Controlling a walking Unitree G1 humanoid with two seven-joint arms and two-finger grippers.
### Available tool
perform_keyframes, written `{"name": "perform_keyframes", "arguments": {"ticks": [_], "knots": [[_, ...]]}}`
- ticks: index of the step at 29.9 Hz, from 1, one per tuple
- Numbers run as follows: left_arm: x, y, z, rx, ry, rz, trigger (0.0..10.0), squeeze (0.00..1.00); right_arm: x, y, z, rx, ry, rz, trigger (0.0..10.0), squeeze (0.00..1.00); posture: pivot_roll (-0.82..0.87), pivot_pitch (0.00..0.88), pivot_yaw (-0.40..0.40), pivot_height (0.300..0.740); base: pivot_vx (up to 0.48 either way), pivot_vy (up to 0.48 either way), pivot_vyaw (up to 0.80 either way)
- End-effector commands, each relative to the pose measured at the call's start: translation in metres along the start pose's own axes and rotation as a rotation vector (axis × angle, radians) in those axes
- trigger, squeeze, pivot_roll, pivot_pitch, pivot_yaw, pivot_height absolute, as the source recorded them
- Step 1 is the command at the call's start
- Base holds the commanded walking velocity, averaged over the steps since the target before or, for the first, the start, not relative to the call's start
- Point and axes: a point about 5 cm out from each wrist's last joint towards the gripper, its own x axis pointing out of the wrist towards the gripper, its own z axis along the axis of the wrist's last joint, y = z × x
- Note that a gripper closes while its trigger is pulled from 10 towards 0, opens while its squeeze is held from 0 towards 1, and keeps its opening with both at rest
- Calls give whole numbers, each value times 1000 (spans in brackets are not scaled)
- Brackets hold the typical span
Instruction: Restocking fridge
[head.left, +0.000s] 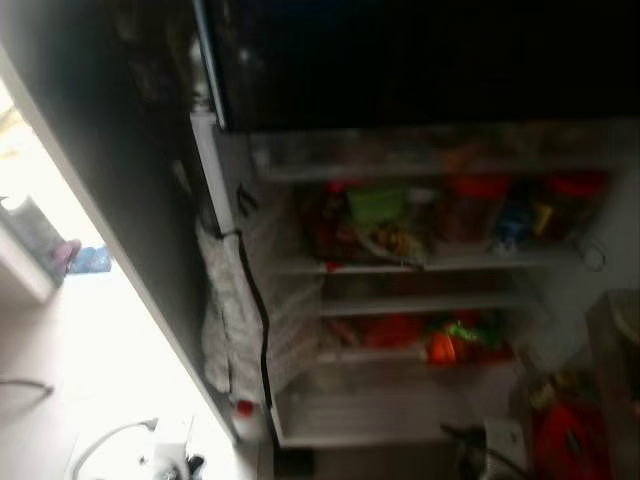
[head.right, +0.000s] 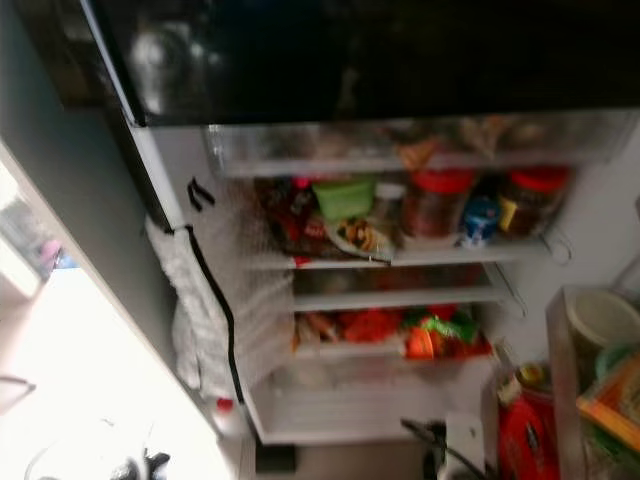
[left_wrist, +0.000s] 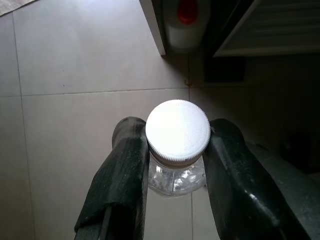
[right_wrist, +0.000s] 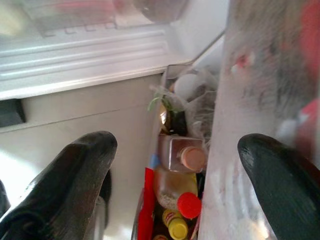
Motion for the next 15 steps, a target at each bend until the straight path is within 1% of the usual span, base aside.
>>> {"name": "perform_keyframes", "arguments": {"ticks": [1, 10, 15], "knots": [[-1, 9, -3, 12, 9, 25, 10000, 0, 0, -23, -4, 8, 15, -75, 10000, 0, 7, 0, -33, 740, 0, -304, 0], [-1, 9, -3, 11, 9, 27, 10000, 0, 0, -24, -5, 5, 16, -74, 10000, 0, 7, 0, -34, 740, 0, -304, 0], [-1, 9, -2, 12, 8, 28, 10000, 0, 0, -22, -5, 4, 16, -68, 10000, 0, 7, 0, -33, 740, 0, -302, 0]]}}
